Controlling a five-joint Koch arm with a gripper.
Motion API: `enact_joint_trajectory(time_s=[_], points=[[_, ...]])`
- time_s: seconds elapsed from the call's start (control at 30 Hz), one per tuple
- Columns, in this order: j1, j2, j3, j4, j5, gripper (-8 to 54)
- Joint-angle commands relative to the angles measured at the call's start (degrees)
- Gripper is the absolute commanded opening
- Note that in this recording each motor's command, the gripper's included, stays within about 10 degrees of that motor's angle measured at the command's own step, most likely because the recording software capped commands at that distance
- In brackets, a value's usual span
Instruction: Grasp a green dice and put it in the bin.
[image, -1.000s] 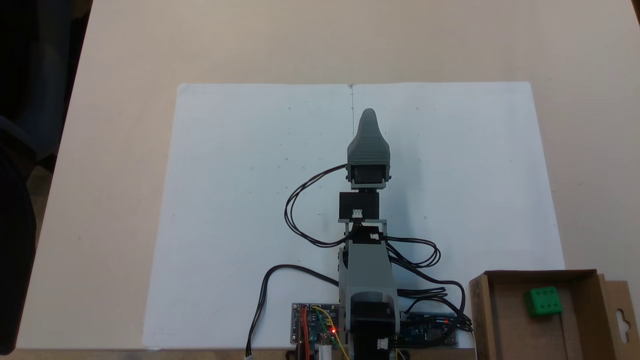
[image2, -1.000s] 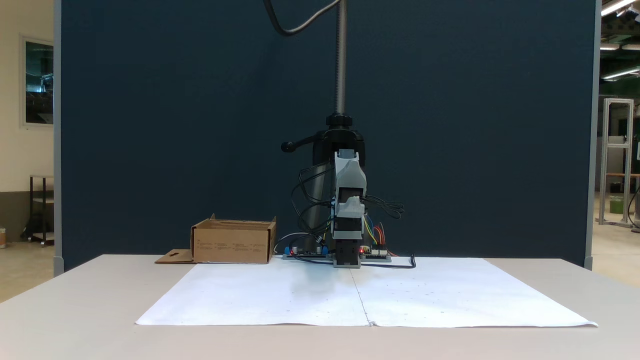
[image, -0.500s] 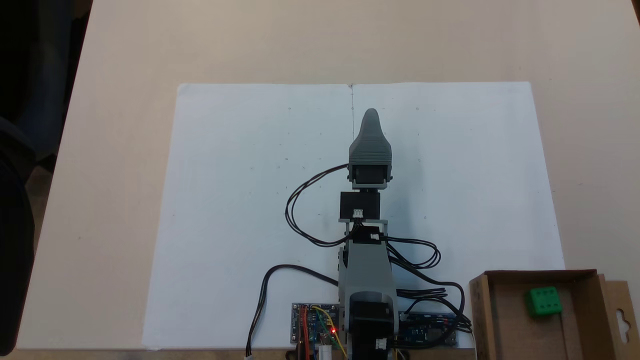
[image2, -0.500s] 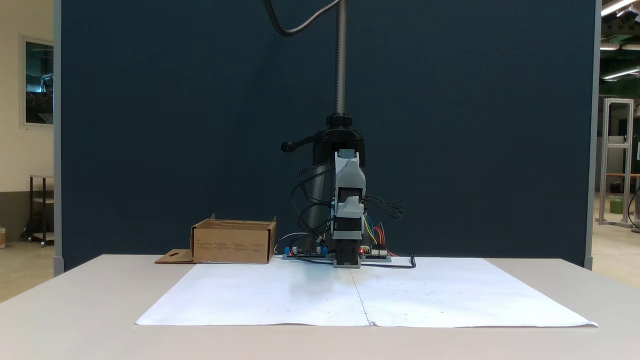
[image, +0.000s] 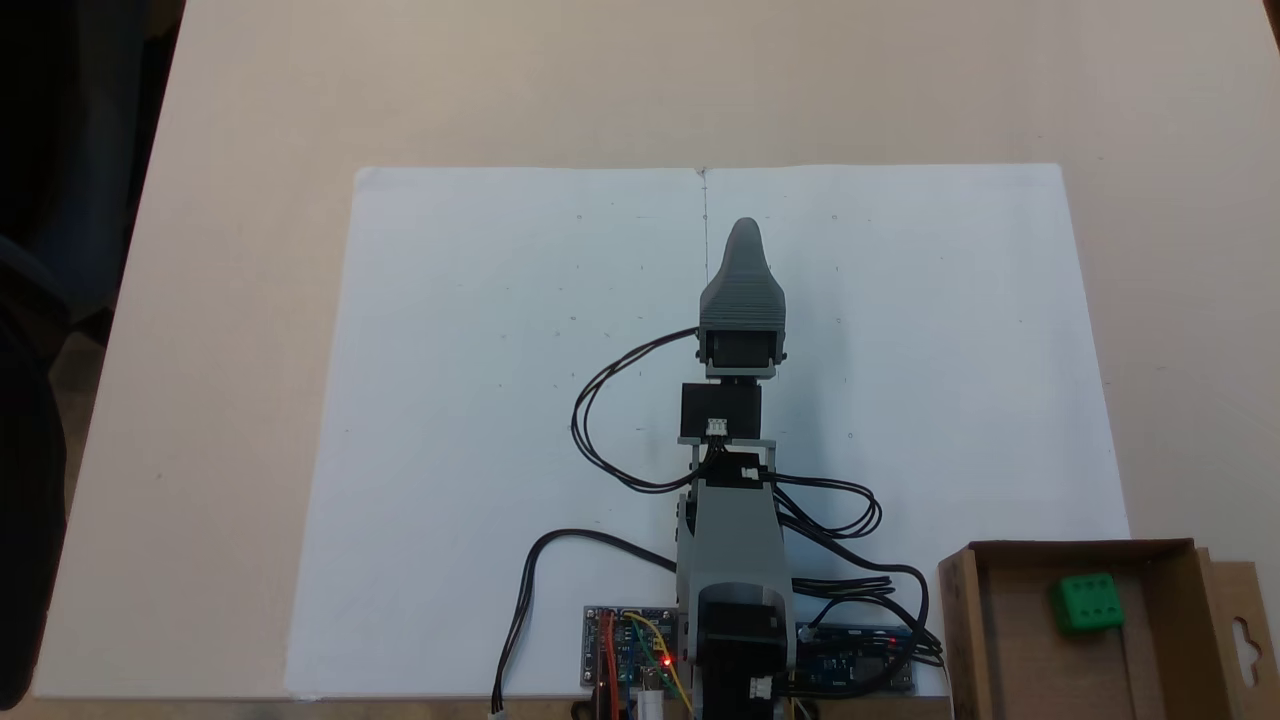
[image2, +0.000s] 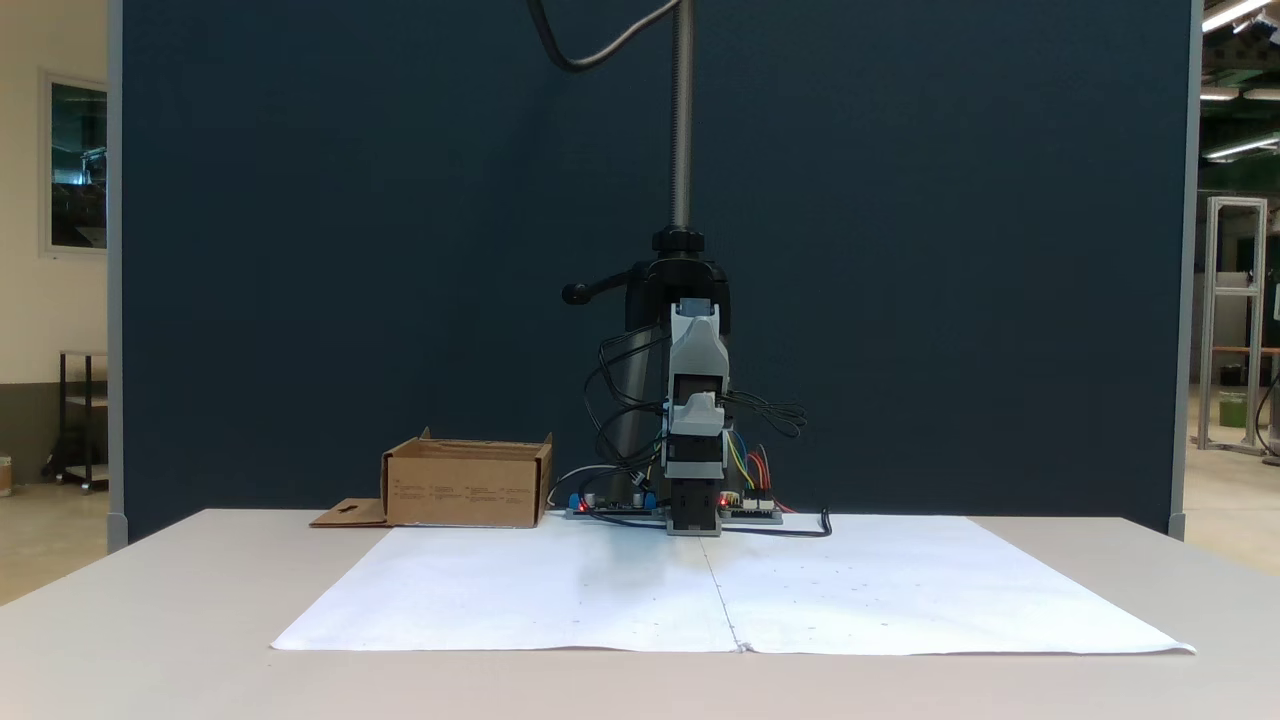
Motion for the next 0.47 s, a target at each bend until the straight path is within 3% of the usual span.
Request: enact_joint_trajectory(time_s=[0.0, 0.43], points=[[0.53, 6.5, 3.87, -4.13, -4.22, 44.6], [0.62, 6.42, 3.87, -3.52, -4.22, 44.6]])
